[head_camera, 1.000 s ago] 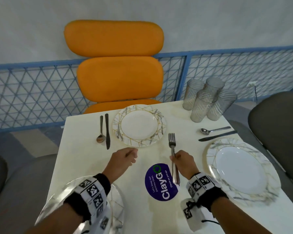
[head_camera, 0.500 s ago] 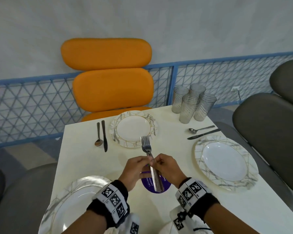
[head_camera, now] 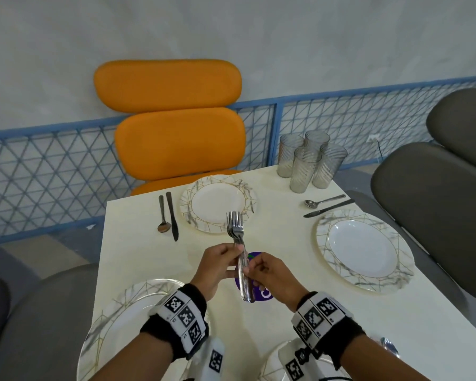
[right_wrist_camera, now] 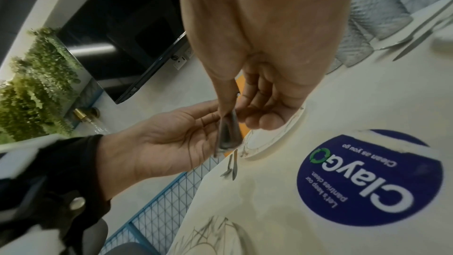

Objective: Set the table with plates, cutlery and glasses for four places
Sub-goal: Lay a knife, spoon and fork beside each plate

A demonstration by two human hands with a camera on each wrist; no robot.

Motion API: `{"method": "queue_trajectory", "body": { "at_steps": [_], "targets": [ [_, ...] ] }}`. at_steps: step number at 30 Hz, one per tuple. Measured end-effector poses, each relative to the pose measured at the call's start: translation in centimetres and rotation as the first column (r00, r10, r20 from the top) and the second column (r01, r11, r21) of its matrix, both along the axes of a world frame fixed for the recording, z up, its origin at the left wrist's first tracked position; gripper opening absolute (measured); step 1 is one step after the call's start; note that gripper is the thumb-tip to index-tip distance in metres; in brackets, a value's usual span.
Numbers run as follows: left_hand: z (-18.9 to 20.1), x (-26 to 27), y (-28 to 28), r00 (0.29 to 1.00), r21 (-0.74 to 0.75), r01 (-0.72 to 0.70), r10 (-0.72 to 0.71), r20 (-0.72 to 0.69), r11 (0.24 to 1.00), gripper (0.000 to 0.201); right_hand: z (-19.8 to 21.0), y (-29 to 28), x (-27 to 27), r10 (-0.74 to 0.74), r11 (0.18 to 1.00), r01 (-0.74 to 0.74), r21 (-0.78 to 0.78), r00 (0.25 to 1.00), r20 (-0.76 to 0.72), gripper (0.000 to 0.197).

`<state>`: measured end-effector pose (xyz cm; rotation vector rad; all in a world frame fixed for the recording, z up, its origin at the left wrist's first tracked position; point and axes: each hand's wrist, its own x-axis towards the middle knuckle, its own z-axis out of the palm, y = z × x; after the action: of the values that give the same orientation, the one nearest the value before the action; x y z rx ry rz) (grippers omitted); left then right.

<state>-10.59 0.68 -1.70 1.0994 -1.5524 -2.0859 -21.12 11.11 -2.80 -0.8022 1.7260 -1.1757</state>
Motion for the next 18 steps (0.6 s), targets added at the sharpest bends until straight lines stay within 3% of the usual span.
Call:
{"method": "queue_trajectory", "body": {
  "at_steps": [6,10,14,18],
  "targets": [
    [-0.3,-0.6,2.2,0.998,-0.030,0.064,-0.063,0.021,0.997,0.023,-0.2,3.0,-2.2,0.003,1.000,-0.001,0.019,0.996,-0.088,0.022],
    [-1.0,-1.2,4.4,0.997,-0.051,0.024,-0.021,0.068,0.998,0.022,-0.2,5.3,-5.1,0.021,1.000,-0.019,0.024,0.995,-0.096,0.025],
    [-1.9,-1.2,6.4,0.993,-0.041,-0.003,0.008,0.119,0.999,0.021,-0.1,9.8,-11.5,-0.060,0.996,0.070,0.054,0.985,-0.164,0.013],
    [-2.5,-2.0,8.7,0.987,-0.026,-0.066,0.069,0.143,0.997,0.020,-1.0,17.0,-19.2,0.025,0.986,0.024,0.162,0.956,-0.293,0.013]
  ]
}}
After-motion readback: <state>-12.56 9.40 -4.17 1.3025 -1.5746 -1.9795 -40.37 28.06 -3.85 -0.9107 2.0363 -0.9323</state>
